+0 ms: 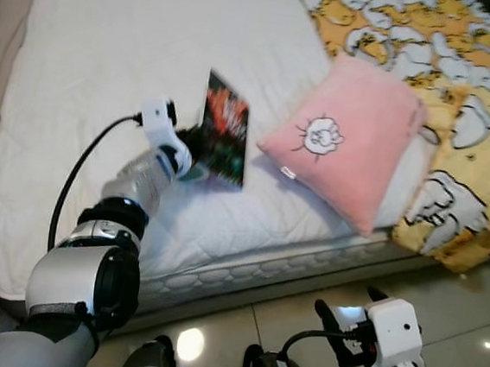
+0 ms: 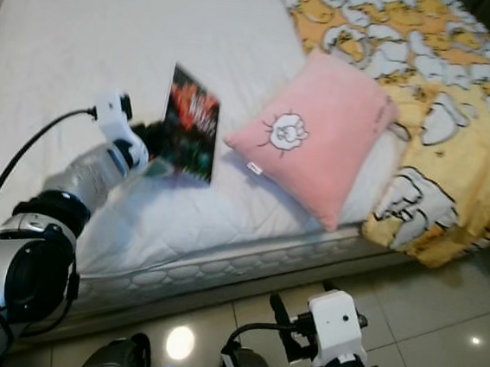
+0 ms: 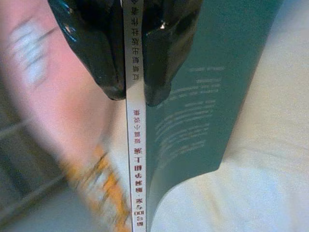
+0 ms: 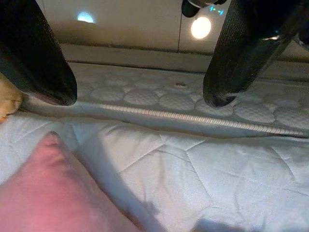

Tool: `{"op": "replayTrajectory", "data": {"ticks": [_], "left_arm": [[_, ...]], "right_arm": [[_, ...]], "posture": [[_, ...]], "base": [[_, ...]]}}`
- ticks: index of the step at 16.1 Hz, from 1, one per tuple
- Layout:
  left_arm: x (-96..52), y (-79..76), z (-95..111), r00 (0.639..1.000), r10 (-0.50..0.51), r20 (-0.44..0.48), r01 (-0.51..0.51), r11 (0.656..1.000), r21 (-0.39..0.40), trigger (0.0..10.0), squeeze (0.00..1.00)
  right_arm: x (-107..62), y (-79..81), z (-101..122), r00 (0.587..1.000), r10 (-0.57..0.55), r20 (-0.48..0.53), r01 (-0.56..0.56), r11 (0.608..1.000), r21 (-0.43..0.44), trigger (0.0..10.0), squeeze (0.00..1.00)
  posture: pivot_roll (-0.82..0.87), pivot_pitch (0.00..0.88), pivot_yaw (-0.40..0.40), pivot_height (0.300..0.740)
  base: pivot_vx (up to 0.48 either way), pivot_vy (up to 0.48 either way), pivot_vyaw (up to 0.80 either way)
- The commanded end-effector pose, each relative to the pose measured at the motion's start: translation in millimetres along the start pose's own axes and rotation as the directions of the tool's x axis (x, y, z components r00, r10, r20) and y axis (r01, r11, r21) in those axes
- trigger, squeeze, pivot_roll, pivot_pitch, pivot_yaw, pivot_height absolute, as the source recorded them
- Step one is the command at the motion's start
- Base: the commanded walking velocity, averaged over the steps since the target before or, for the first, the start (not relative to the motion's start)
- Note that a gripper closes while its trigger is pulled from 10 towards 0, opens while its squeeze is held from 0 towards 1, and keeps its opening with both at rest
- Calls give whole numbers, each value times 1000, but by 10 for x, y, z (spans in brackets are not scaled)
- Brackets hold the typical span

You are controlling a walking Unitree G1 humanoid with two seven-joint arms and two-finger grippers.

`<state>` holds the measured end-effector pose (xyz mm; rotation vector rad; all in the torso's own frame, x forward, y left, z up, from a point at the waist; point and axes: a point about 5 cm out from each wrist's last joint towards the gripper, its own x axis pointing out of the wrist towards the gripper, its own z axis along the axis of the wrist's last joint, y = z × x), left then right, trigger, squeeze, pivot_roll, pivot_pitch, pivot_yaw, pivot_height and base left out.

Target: Clean up the room

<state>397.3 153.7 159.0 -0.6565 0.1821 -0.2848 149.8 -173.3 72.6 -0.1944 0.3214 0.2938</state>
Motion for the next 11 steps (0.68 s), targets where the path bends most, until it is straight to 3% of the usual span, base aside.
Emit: {"op": "replayTrajectory", "data": {"ticks": [1, 3, 4, 5, 6, 8, 11], "left_arm": [[41, -193, 233, 992, -94, 82, 100, 992, -73, 10000, 0], [17, -155, 407, 984, -72, 165, 104, 975, -197, 10000, 0], [-50, 41, 490, 977, 10, 212, 47, 963, -264, 10000, 0], [-135, 268, 439, 975, 105, 198, -51, 964, -261, 10000, 0], [-213, 442, 350, 971, 175, 163, -137, 966, -218, 10000, 0], [-435, 809, 74, 945, 325, 29, -325, 946, 6, 10000, 0], [-641, 1068, -47, 899, 437, -27, -427, 889, 162, 10000, 0]], "right_arm": [[-30, -16, -69, 999, -3, -36, 3, 1000, 0, 10000, 0], [-4, -21, -70, 999, 2, -38, -2, 1000, -1, 10000, 0], [21, -26, -65, 999, 9, -35, -9, 1000, -4, 10000, 0], [40, -28, -63, 999, 13, -33, -13, 1000, -7, 10000, 0], [56, -28, -61, 999, 15, -32, -15, 1000, -8, 10000, 0], [64, -35, -54, 999, 17, -29, -17, 1000, -10, 10000, 0], [43, 36, 10, 997, 73, 20, -74, 997, 31, 10000, 0]], "posture": [[-233, 204, -89, 740], [-226, 196, -93, 740], [-220, 192, -96, 740], [-219, 187, -98, 740], [-220, 187, -98, 740], [-220, 188, -101, 740], [-213, 199, -105, 740]], "base": [[0, 0, 0], [0, 0, 0], [0, 0, 0], [0, 0, 0], [0, 0, 0], [0, 0, 0], [0, 0, 0]]}}
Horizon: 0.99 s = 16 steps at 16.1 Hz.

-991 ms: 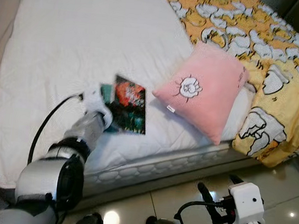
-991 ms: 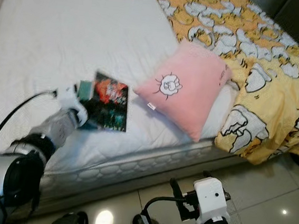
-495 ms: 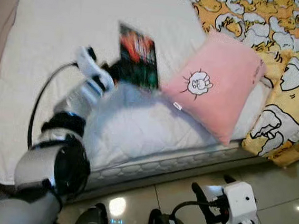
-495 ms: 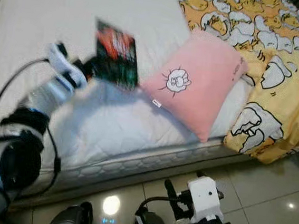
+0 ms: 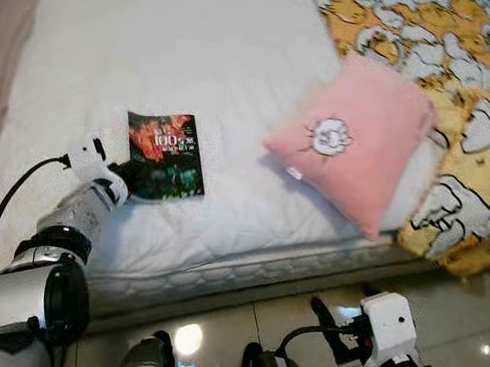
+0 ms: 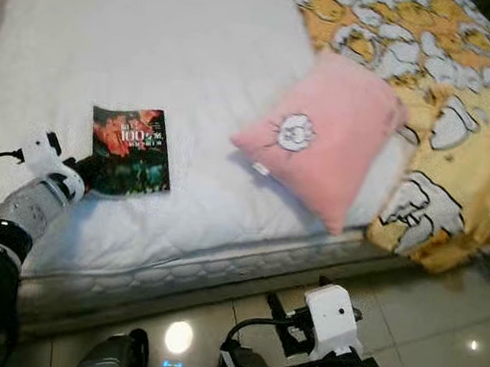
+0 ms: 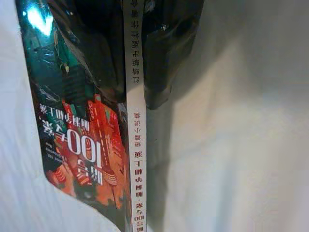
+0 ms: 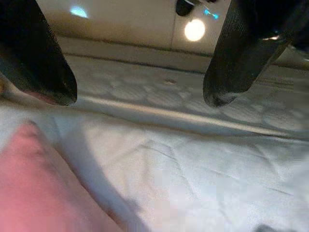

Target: Clean up the room

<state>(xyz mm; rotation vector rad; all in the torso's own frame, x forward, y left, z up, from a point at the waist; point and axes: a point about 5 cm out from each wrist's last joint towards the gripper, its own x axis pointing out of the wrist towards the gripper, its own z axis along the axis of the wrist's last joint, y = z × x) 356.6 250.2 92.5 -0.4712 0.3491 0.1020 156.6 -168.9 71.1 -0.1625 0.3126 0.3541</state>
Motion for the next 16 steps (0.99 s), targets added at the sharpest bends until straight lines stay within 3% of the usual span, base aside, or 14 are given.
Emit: {"op": "replayTrajectory", "data": {"ticks": [1, 8, 9, 10, 16], "left_arm": [[-12, 66, 16, 999, 49, 4, -49, 997, 61, 10000, 0], [-9, 75, 29, 996, 87, 26, -91, 971, 221, 10000, 0], [-15, 94, 4, 995, 96, 20, -98, 969, 228, 10000, 914], [-17, 98, -15, 995, 94, 15, -95, 966, 240, 10000, 1000], [-53, 204, 43, 988, 147, 41, -152, 923, 353, 10000, 1000]], "right_arm": [[-35, 70, 40, 998, 63, 25, -64, 998, 13, 10000, 0], [-20, 68, 32, 996, 89, 18, -89, 996, -3, 10000, 0], [-19, 72, 31, 996, 91, 16, -91, 996, -4, 10000, 0], [-12, 78, 26, 995, 94, 13, -94, 996, -5, 10000, 0], [2, 92, 13, 994, 106, 2, -106, 994, -5, 10000, 0]], "posture": [[-211, 202, -106, 740], [-212, 190, -109, 740], [-212, 190, -109, 740], [-209, 184, -110, 740], [-199, 178, -110, 740]], "base": [[0, 0, 0], [0, 0, 0], [0, 0, 0], [0, 0, 0], [0, 0, 0]]}}
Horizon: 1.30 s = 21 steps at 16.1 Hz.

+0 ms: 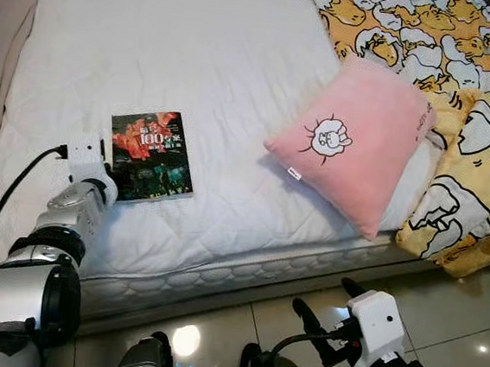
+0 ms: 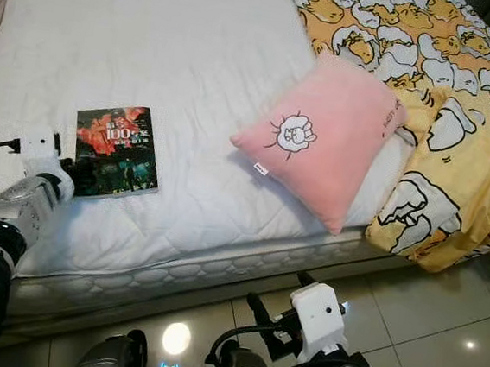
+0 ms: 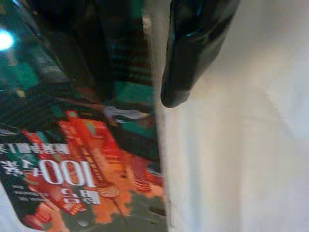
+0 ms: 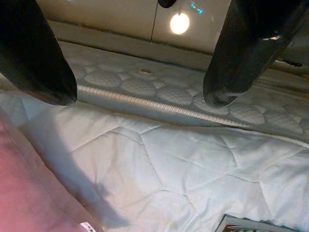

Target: Clean up the room

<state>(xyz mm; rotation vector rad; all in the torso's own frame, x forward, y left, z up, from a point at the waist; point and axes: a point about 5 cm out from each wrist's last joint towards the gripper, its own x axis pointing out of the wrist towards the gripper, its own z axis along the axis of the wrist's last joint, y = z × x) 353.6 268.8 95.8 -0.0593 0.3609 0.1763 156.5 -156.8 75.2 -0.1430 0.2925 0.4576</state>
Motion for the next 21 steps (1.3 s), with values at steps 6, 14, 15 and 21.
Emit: {"op": "replayTrajectory", "data": {"ticks": [6, 14, 15, 21], "left_arm": [[-36, -45, 480, 962, -96, 254, -3, 932, 364, 10000, 1000], [-414, -760, -13, 859, -126, 495, 29, 980, 198, 10000, 1000], [-411, -791, -94, 880, -106, 463, 35, 986, 160, 10000, 1000], [-444, -985, -222, 911, -106, 398, 45, 986, 159, 10000, 1000]], "right_arm": [[95, -77, -35, 1000, -26, 8, 26, 1000, 13, 10000, 0], [778, -612, 510, 910, -322, 260, 308, 947, 92, 10000, 1000], [850, -622, 509, 912, -321, 255, 309, 947, 86, 10000, 1000], [1123, -520, 477, 932, -268, 243, 262, 963, 60, 10000, 0]], "posture": [[-144, 116, -77, 740], [-26, 0, -16, 740], [-20, 0, -12, 740], [7, 0, -16, 740]], "base": [[0, 0, 0], [0, -110, 0], [0, -450, 0], [0, -447, 0]]}}
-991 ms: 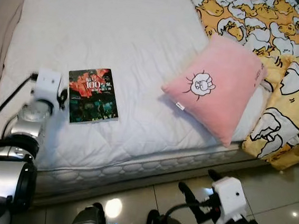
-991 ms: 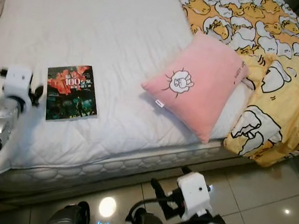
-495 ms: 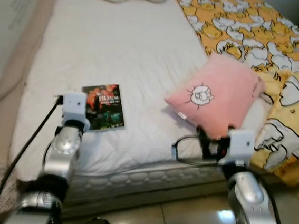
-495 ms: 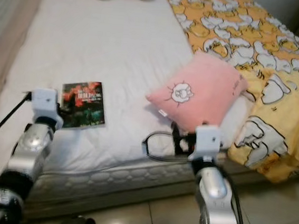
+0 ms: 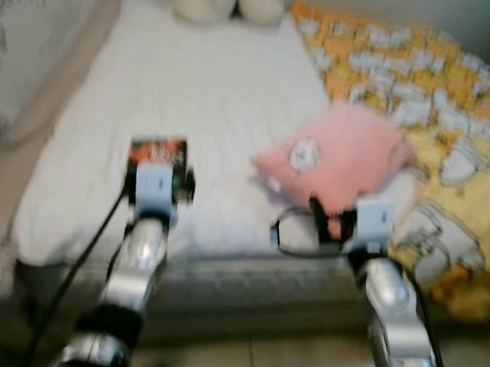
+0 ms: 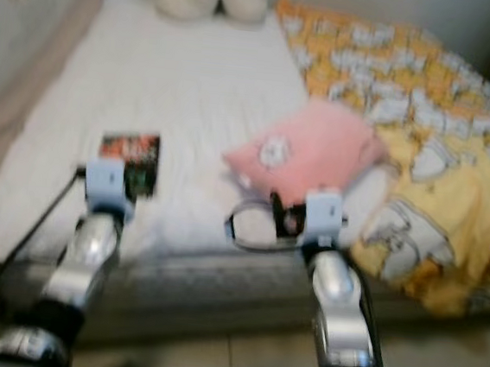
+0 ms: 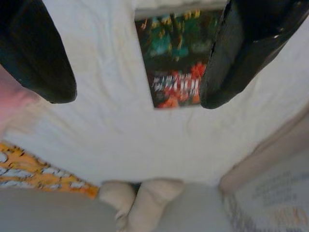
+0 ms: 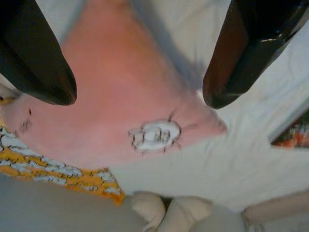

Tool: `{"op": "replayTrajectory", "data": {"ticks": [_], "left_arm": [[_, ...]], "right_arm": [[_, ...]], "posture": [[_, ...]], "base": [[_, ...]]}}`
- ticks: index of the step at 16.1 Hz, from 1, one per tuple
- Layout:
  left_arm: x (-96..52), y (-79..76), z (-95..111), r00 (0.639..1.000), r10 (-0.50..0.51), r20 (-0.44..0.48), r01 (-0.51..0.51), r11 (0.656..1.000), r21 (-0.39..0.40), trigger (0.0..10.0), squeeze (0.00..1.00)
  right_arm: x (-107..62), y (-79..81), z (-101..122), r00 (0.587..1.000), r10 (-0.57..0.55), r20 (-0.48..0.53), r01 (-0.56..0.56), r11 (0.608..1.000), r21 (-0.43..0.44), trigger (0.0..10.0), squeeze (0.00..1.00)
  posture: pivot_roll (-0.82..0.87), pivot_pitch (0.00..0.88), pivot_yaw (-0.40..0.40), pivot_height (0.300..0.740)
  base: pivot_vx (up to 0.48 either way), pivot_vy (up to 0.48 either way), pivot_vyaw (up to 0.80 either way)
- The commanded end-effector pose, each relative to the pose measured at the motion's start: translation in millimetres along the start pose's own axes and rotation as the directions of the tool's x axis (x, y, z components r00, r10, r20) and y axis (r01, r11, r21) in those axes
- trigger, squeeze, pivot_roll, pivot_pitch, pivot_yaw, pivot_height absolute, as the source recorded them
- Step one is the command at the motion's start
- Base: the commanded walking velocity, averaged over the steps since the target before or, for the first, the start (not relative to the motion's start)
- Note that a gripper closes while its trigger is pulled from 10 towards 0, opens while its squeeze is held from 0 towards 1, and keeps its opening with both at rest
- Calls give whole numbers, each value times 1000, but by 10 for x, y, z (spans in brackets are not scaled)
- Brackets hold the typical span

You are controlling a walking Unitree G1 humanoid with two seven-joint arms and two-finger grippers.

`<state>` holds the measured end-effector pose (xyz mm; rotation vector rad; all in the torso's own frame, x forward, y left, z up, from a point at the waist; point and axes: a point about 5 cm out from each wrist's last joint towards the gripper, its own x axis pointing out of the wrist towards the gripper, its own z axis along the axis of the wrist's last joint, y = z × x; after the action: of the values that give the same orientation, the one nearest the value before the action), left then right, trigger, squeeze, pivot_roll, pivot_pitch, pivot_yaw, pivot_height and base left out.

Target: Clean up the room

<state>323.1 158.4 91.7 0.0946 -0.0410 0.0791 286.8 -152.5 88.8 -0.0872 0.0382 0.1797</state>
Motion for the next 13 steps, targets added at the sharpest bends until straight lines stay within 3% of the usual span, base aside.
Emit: {"op": "replayTrajectory", "data": {"ticks": [1, 4, 6, 7, 9, 13], "left_arm": [[3, 43, 13, 1000, -12, 8, 12, 999, 41, 10000, 0], [9, -29, -11, 999, -43, -18, 44, 998, 35, 10000, 0], [-17, -113, -43, 995, -100, -29, 102, 992, 77, 10000, 0], [-21, -156, -38, 991, -131, -29, 132, 990, 49, 10000, 0], [-8, -219, -19, 988, -151, -22, 152, 988, 37, 10000, 0], [14, -307, 4, 987, -161, -21, 161, 987, 7, 10000, 0]], "right_arm": [[-1, 64, -5, 1000, 24, 10, -24, 1000, -12, 10000, 0], [-54, 97, -81, 999, 35, 4, -35, 999, -29, 10000, 0], [-77, 85, -102, 1000, 23, 7, -22, 999, -38, 10000, 0], [-82, 76, -111, 1000, 19, 5, -19, 999, -49, 10000, 0], [-83, 75, -133, 1000, 26, -9, -26, 997, -70, 10000, 0], [-80, 42, -133, 1000, 7, 4, -7, 997, -76, 10000, 0]], "posture": [[7, 0, -16, 740], [-5, 0, -7, 740], [-16, 0, -2, 740], [-19, 0, -2, 740], [-28, 0, -3, 740], [-32, 0, -5, 740]], "base": [[0, -442, 0], [89, -426, 0], [0, 0, 0], [0, 0, 0], [450, 0, 0], [480, 0, -583]]}}
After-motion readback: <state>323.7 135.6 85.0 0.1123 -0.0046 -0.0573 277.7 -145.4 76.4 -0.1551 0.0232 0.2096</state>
